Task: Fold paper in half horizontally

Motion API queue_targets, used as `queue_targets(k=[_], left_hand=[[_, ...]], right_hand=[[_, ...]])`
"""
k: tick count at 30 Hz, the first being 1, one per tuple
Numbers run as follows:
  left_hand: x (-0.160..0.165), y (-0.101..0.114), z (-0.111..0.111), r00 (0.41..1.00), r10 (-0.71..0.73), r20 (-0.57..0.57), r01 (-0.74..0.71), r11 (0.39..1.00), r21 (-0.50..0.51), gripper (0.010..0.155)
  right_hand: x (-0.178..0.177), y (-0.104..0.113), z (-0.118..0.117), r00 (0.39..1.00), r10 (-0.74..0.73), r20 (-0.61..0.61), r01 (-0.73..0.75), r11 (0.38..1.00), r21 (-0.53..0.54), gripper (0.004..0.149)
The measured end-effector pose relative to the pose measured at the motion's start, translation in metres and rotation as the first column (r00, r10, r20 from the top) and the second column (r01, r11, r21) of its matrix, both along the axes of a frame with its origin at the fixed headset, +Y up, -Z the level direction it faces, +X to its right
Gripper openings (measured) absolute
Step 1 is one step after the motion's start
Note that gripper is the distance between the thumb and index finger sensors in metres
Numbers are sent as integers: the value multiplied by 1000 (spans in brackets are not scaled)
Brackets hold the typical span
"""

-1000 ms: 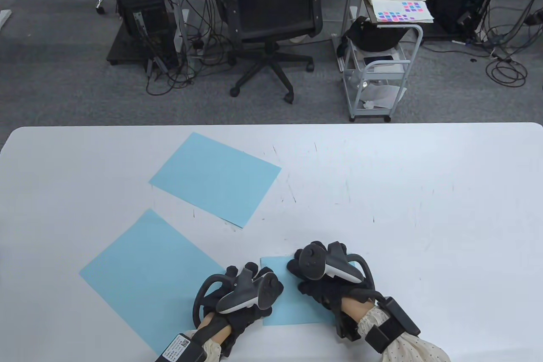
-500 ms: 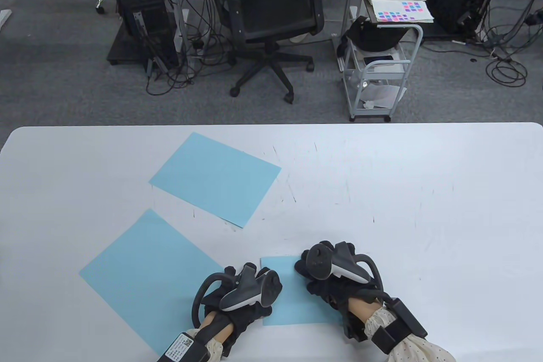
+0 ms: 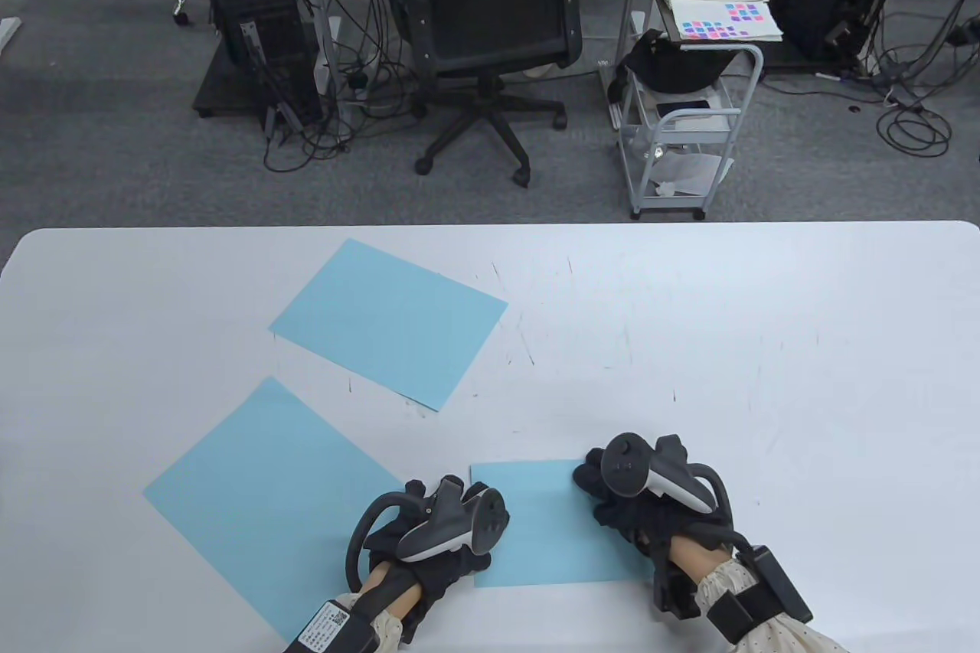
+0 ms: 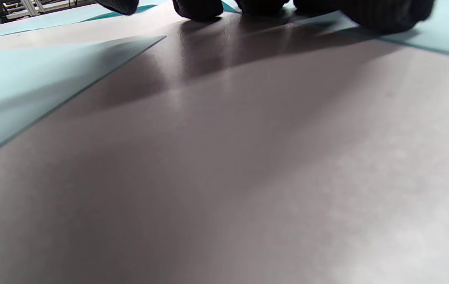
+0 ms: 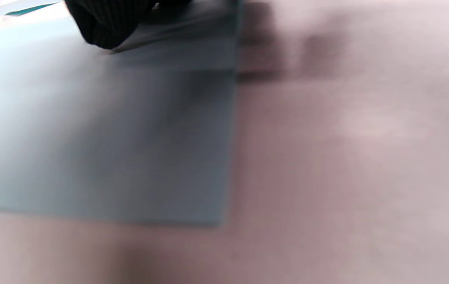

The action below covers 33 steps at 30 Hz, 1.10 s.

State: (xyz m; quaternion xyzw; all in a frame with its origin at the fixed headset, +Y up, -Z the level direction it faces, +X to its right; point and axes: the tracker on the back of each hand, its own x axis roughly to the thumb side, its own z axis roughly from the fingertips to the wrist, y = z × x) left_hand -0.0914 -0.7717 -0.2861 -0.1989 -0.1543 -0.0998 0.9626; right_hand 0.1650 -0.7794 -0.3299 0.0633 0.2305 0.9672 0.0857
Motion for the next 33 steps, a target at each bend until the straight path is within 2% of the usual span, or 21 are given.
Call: queue_targets(k=[6,11,18,21,25,30,33], left_hand=[[0,0,0,1000,1,0,-1,1000,-1,59],[-1,0,0,1000,3,0,-3,1000,-1,59],[0,0,-1,1000,0,1,0,1000,-3,59],[0,0,-1,1000,-6,5,6,1000,-1,59],[5,3,-3,999,-33,19,33,999,1,60],[22,20,-9,996,-86,23,85,996,33,64],[36,29,-18,998,-53,25,53,999,15,65]], right_hand=[[21,0,-2,997,-14,70,14,1000,-6,58],[27,-3,0,997,-21,78,22,1000,-9,60],[20,13,17,999,-33,-20,34,998,50,61],[19,10,27,996,-25,-83,24,1000,-6,62],[19,2,32,994,23,-106,-24,1000,-9,62],[23,-1,32,995,-8,-102,5,1000,-27,62],[23,-2,32,995,-17,-102,15,1000,-27,62]])
